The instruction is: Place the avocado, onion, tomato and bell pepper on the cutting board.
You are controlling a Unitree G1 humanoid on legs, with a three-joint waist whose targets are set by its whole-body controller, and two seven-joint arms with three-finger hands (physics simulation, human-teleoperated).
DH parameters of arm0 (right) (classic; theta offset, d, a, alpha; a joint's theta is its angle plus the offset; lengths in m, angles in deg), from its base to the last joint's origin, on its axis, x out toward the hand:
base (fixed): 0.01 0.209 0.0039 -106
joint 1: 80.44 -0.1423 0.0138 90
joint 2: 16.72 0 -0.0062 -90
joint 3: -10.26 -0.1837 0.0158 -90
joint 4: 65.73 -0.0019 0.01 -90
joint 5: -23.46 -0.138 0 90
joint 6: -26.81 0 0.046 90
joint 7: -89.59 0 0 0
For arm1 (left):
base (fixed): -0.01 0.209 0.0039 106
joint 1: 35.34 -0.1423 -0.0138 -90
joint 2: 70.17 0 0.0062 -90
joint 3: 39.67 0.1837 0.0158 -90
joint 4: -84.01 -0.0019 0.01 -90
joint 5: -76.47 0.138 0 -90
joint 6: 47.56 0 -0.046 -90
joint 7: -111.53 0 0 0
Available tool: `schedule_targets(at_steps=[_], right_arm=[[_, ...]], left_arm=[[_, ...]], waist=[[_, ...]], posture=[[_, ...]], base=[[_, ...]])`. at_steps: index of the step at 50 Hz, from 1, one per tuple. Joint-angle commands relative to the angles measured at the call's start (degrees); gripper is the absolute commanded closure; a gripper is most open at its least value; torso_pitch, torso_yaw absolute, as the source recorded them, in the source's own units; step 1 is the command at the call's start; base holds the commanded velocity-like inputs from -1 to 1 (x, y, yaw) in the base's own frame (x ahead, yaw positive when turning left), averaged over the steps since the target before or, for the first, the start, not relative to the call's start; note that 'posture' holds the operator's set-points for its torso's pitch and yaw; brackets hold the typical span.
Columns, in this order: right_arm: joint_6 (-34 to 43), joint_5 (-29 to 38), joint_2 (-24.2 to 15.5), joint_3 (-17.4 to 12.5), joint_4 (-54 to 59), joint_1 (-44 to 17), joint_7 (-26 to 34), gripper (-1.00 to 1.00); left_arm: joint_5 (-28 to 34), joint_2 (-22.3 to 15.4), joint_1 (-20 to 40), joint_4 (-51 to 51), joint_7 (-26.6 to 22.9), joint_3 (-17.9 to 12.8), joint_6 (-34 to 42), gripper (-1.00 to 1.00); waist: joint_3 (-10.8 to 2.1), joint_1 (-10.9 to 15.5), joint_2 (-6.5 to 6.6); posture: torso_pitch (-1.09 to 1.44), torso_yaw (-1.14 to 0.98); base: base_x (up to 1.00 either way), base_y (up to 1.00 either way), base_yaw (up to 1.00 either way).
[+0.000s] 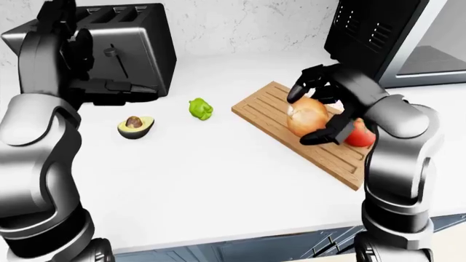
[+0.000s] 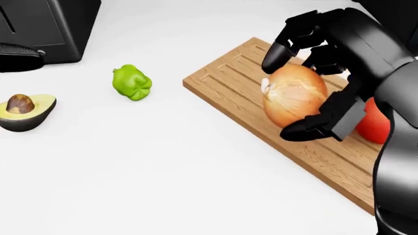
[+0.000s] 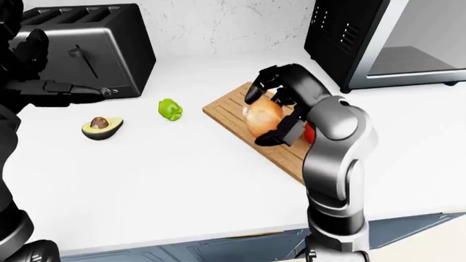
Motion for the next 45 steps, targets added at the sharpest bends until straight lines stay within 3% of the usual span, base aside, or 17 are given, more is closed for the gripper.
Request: schedule_targets(at_steps=[1,12,33,45], right_arm=[[-1.48,2.69,-0.26,-0.77,-1.99,-1.89,1.40,0.67],[-5.72,9.88,0.60,-1.18,-0.93,-2.53,6.59,0.66],[-10.71,14.69,0.48,-2.83,1.01,-0.79,8.89,0.65],[-13.15,14.52,1.41,-2.58,2.69,1.15,7.34,0.36]], left_arm=[[0.17,-0.88,1.56,1.37,0.16,-0.78,-1.68,-1.00],[0.39,-0.59,0.93,1.27,0.18,-0.73,-2.24,-1.00],[0.48,-1.00,2.12,0.37,0.06,-0.56,-2.19,-1.00],[0.37,-1.09,1.35,0.87,-0.06,-0.93,-2.20,-1.00]], waist=[[-1.49,-0.03,0.15],[-1.45,-0.11,0.33],[-1.47,-0.16,0.33],[-1.54,-0.21,0.36]], posture=[[0.00,0.00],[0.00,0.00],[0.00,0.00],[0.00,0.00]], base=[[0.00,0.00,0.00],[0.00,0.00,0.00],[0.00,0.00,0.00],[0.00,0.00,0.00]])
